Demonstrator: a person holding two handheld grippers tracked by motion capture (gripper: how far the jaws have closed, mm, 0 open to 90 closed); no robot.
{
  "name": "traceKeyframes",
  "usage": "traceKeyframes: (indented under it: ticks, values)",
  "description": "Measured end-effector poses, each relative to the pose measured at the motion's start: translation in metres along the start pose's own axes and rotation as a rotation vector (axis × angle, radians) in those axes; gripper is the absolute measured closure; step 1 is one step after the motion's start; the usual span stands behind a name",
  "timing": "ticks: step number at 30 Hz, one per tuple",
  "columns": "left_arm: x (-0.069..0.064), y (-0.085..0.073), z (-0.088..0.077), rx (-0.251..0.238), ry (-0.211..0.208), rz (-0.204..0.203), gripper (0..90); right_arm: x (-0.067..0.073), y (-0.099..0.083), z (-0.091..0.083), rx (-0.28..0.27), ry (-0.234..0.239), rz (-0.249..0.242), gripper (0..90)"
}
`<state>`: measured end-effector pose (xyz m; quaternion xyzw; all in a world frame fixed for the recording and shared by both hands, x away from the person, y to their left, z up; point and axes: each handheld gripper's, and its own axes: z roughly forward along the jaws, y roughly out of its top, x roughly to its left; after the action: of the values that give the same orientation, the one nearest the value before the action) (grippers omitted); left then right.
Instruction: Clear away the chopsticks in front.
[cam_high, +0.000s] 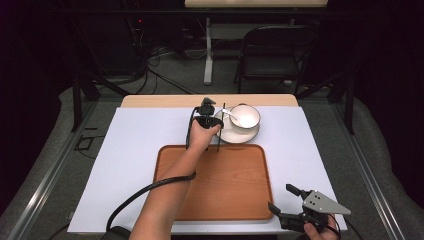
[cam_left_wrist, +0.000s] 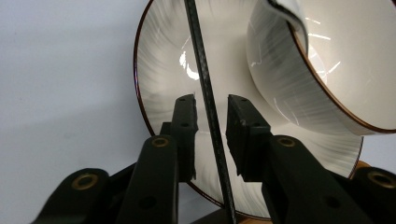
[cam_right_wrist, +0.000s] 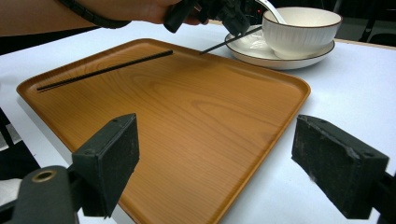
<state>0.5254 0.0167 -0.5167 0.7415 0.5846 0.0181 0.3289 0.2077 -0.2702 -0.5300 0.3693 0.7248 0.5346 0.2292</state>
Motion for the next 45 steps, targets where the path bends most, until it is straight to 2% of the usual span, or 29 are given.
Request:
traceKeyframes:
  ticks: [2, 6, 9, 12, 14, 20, 30, 38, 45]
  values:
    - [0.0, 0.0, 0.001, 0.016, -0.001, -0.006, 75.5, 0.0, 0.0, 0.0, -0.001, 0.0, 0.002, 14.5]
    - [0.001, 0.0, 0.002, 0.014, -0.007, -0.027, 78.2, 0.0, 0.0, 0.0, -0.002, -0.002, 0.0, 14.5]
    - [0.001, 0.001, 0.003, 0.035, -0.016, -0.034, 79.4, 0.0, 0.0, 0.0, -0.002, -0.002, 0.002, 14.6]
    - [0.0, 0.002, 0.005, 0.058, -0.011, -0.066, 81.5, 0.0, 0.0, -0.001, 0.0, -0.002, 0.002, 14.6]
    - [0.001, 0.002, 0.005, 0.063, -0.014, -0.066, 82.8, 0.0, 0.0, -0.001, -0.002, -0.002, 0.001, 14.5]
    - [0.003, 0.003, 0.005, 0.066, -0.019, -0.1, 85.1, 0.0, 0.0, -0.001, -0.004, -0.002, -0.001, 14.5]
    - [0.005, 0.003, 0.003, 0.061, -0.022, -0.112, 85.6, 0.0, 0.0, -0.001, -0.004, -0.002, -0.002, 14.5]
    - [0.008, 0.004, -0.008, 0.038, -0.022, -0.122, 85.7, 0.0, -0.001, -0.001, -0.003, -0.003, -0.004, 14.5]
    - [0.011, 0.005, -0.034, 0.007, -0.025, -0.115, 85.7, 0.0, 0.0, -0.001, -0.004, -0.002, -0.003, 14.5]
